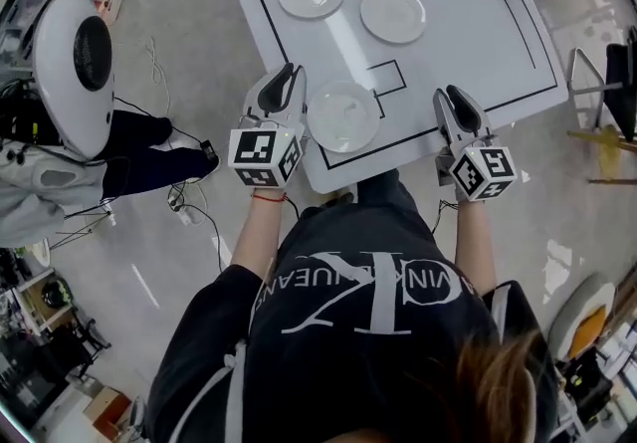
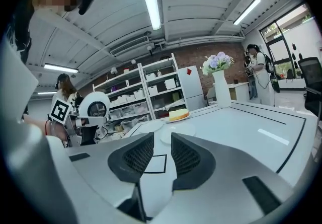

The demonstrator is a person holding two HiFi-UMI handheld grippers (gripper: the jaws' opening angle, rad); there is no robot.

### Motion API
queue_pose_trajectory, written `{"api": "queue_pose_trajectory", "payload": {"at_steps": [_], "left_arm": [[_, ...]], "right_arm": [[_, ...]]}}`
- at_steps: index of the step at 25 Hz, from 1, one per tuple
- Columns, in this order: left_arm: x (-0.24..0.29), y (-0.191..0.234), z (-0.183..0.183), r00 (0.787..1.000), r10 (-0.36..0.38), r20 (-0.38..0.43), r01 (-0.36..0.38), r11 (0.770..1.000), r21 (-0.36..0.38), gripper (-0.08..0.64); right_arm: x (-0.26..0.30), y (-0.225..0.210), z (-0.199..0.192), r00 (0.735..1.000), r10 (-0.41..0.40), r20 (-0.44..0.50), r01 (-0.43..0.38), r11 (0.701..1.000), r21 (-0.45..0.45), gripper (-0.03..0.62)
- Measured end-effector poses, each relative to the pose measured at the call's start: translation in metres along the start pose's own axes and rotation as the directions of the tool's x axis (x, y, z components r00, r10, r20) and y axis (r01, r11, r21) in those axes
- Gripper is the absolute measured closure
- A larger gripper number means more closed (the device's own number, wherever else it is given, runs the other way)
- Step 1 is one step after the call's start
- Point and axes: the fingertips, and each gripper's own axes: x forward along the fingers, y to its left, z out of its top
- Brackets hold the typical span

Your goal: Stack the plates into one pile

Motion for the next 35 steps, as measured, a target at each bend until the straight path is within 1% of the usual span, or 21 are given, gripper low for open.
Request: {"api": "queue_pose_trajectory", "payload": {"at_steps": [4,9,14,17,20,22,24,26,29,32,35], "left_arm": [[0.036,-0.012,-0.003,0.999,-0.018,-0.031,0.017,1.0,-0.016,0.495],[0.075,-0.03,-0.014,0.994,-0.049,-0.099,0.047,0.999,-0.024,0.495],[0.111,-0.031,-0.025,0.981,-0.066,-0.184,0.05,0.995,-0.088,0.495],[0.129,-0.032,-0.033,0.969,-0.063,-0.24,0.031,0.99,-0.135,0.495],[0.148,-0.035,-0.043,0.952,-0.057,-0.3,0.008,0.987,-0.162,0.495],[0.159,-0.038,-0.053,0.94,-0.064,-0.336,0.0,0.983,-0.186,0.494],[0.169,-0.04,-0.061,0.927,-0.082,-0.367,0.001,0.976,-0.216,0.477],[0.179,-0.041,-0.066,0.916,-0.096,-0.389,-0.001,0.97,-0.242,0.454],[0.192,-0.04,-0.072,0.903,-0.101,-0.418,-0.02,0.961,-0.276,0.451],[0.201,-0.039,-0.079,0.887,-0.11,-0.448,-0.045,0.946,-0.321,0.442],[0.212,-0.037,-0.083,0.879,-0.113,-0.463,-0.066,0.934,-0.351,0.425]], "right_arm": [[0.029,-0.022,0.002,0.999,0.023,-0.042,-0.023,1.0,0.011,0.485],[0.057,-0.049,-0.004,0.993,0.056,-0.103,-0.054,0.998,0.028,0.483],[0.093,-0.065,-0.003,0.981,0.091,-0.173,-0.087,0.996,0.029,0.482],[0.11,-0.076,-0.001,0.971,0.104,-0.216,-0.097,0.994,0.042,0.479],[0.128,-0.089,-0.001,0.959,0.114,-0.26,-0.104,0.993,0.051,0.476],[0.139,-0.097,-0.004,0.95,0.117,-0.291,-0.105,0.993,0.055,0.476],[0.151,-0.103,-0.009,0.94,0.12,-0.321,-0.106,0.993,0.061,0.472],[0.163,-0.109,-0.012,0.929,0.124,-0.349,-0.108,0.992,0.065,0.466],[0.178,-0.117,-0.016,0.914,0.12,-0.387,-0.107,0.993,0.056,0.453],[0.189,-0.126,-0.018,0.904,0.102,-0.416,-0.09,0.995,0.05,0.449],[0.201,-0.133,-0.019,0.893,0.085,-0.442,-0.082,0.996,0.026,0.448]]}}
